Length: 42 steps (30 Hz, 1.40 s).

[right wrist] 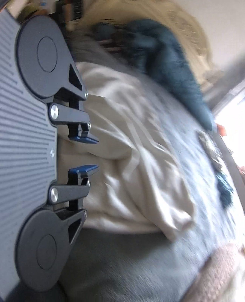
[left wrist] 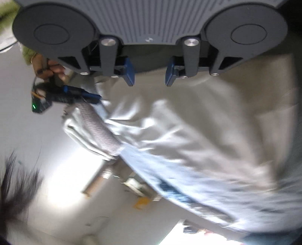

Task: Fold clothes

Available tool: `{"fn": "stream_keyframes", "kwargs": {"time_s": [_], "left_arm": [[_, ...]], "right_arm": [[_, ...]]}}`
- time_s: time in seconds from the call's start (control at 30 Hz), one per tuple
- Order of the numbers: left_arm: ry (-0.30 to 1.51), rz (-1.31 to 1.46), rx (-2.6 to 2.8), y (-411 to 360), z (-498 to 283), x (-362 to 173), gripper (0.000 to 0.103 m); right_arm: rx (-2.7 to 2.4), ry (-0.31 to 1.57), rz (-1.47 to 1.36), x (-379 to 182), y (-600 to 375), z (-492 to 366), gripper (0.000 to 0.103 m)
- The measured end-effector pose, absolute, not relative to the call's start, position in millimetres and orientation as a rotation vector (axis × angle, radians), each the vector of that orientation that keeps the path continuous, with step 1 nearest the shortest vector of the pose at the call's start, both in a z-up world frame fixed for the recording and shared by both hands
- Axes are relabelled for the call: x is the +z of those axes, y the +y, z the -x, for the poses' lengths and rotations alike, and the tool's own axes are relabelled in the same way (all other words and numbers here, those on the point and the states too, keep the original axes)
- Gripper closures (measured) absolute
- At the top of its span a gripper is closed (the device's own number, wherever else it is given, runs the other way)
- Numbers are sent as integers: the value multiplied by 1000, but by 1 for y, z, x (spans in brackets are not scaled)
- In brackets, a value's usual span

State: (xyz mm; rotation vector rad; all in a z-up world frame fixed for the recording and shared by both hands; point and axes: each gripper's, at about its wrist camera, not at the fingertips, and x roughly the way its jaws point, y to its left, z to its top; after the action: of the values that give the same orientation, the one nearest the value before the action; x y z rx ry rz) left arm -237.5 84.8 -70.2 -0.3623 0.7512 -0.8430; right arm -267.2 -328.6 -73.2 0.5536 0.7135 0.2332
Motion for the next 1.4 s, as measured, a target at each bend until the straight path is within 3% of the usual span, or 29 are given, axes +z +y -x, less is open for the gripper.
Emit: {"fn": "stream_keyframes", "kwargs": {"time_s": [0.17,0.23,0.27,0.47,0.77,0.93,0.97,1.0,1.03,1.33,1.4], "left_arm": [[744,214,-1037,-18,205,-93,67],[770,168,-1044,-43,195,-107,67],[786,177,-1053,-48,191,-112,68],[822,249,-1093,-58,182,-129,69],[808,242,-1109,-48,186,-128,69],[800,242,-1126,-45,185,-129,69],[796,240,-1130,-45,185,-129,69],[793,236,-1135,-45,185,-130,69],[790,232,-1140,-46,185,-130,70],[798,218,-1157,-44,186,-130,71],[799,213,-1154,-43,187,-129,71]], "right_arm": [[125,647,-718,-76,-369,242,72],[111,606,-730,-71,-385,233,67],[105,590,-724,-68,-392,228,58],[89,599,-666,-68,-423,173,50],[92,702,-621,-85,-440,96,49],[200,795,-635,-99,-440,86,41],[210,786,-616,-97,-438,86,46],[213,775,-591,-96,-436,87,79],[216,763,-567,-94,-433,88,85],[204,670,-640,-121,-447,74,86],[203,645,-678,-119,-452,80,78]]}}
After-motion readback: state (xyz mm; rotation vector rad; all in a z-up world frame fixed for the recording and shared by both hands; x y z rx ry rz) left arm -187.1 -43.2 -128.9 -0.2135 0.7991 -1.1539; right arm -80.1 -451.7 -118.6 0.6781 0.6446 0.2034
